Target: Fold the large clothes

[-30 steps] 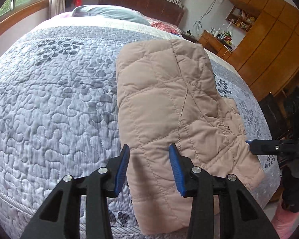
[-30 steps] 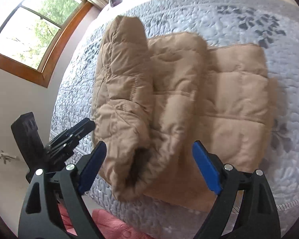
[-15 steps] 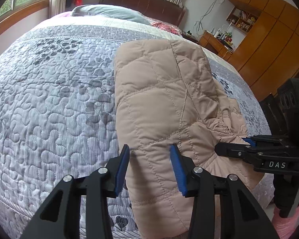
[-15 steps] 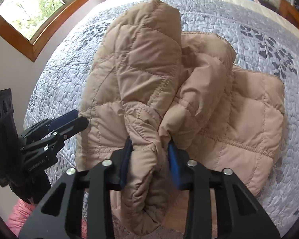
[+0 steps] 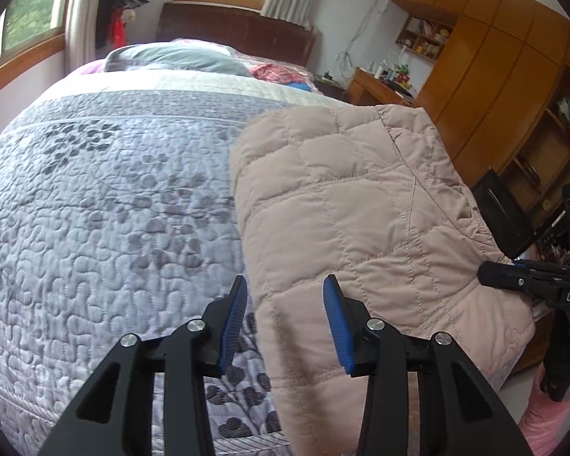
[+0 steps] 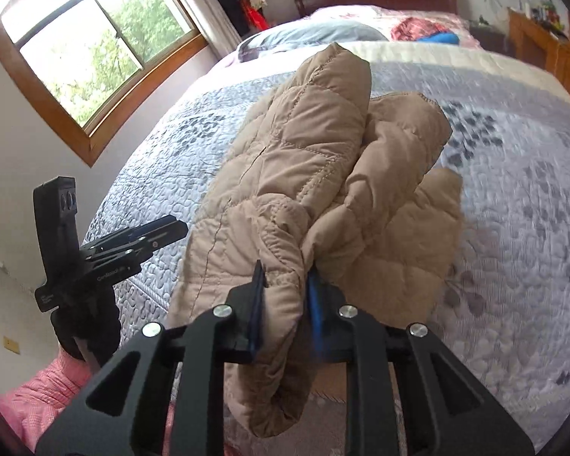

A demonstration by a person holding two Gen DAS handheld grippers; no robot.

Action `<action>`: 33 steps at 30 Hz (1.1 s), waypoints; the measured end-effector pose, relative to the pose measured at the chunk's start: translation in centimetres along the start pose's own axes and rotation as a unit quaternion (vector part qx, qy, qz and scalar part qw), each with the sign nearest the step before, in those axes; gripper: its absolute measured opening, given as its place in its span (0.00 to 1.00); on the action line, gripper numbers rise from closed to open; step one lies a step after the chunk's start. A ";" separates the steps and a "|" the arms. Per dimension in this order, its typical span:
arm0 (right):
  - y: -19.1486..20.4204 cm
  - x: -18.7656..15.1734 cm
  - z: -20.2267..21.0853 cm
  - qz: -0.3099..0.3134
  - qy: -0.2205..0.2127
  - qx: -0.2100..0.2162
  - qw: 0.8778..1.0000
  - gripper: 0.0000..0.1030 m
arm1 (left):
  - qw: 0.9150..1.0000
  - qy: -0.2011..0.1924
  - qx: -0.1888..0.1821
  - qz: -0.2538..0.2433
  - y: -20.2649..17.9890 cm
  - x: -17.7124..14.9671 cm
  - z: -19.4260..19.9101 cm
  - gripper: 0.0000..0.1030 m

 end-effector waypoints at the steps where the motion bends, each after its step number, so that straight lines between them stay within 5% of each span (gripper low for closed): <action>1: -0.3 -0.5 -0.3 -0.010 0.003 0.002 1.000 0.18 | 1.000 0.006 0.000 -0.006 -0.5 -0.2 -0.5 0.41; 17: -8.7 -7.1 -7.7 -0.135 0.019 0.085 0.987 0.20 | 0.997 0.046 0.031 -0.049 -1.9 -3.4 -6.8 0.47; 20: -8.4 -6.9 -7.5 -0.129 0.020 0.077 0.988 0.24 | 0.997 0.046 0.033 -0.048 -1.9 -3.3 -6.9 0.47; 26: -6.7 -6.7 -3.0 -0.091 -0.002 0.002 0.996 0.52 | 0.998 0.064 -0.017 -0.009 -0.1 -2.0 -4.6 0.48; 33: -6.3 -2.9 0.1 -0.069 -0.038 -0.033 0.996 0.52 | 0.999 0.038 -0.023 -0.006 -1.1 0.3 -2.6 0.46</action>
Point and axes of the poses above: each gripper's, at about its wrist camera, not at the fingertips, and z roughly against the way its jaws point, y to its left, x to its top, the point moved 3 cm from there along -z, roughly the way its jaws point, and after that the axes turned 5 degrees about z, right-handed, at the moved point
